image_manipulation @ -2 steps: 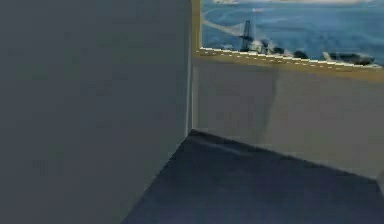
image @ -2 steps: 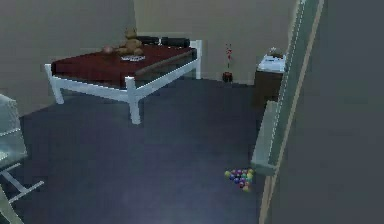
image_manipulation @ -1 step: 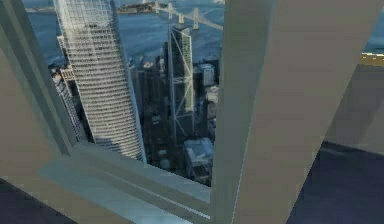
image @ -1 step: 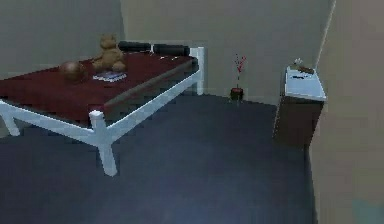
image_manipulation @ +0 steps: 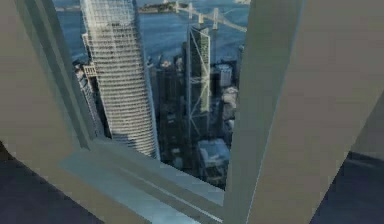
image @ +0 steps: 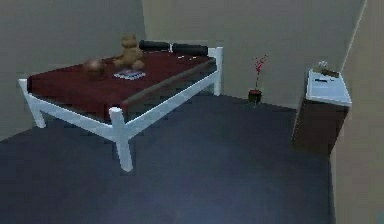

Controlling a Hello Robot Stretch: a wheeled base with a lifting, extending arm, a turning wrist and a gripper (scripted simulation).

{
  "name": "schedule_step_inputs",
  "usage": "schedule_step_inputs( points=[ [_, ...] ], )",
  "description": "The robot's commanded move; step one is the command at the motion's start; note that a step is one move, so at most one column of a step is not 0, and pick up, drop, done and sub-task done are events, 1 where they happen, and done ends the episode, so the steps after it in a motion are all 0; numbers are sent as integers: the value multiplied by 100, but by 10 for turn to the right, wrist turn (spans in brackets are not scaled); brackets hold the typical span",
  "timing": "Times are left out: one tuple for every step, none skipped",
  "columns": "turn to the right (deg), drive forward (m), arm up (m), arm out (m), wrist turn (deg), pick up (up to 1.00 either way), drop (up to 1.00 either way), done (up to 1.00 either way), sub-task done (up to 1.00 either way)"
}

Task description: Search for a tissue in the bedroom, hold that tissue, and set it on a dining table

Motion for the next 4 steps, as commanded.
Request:
schedule_step_inputs(
  points=[
    [-30, 0, 0, 0, 0, 0, 0, 0, 0],
    [0, 40, 0, 0, 0, 0, 0, 0, 0],
    [300, 0, 0, 0, 0, 0, 0, 0, 0],
    [0, 100, 0, 0, 0, 0, 0, 0, 0]
  ],
)
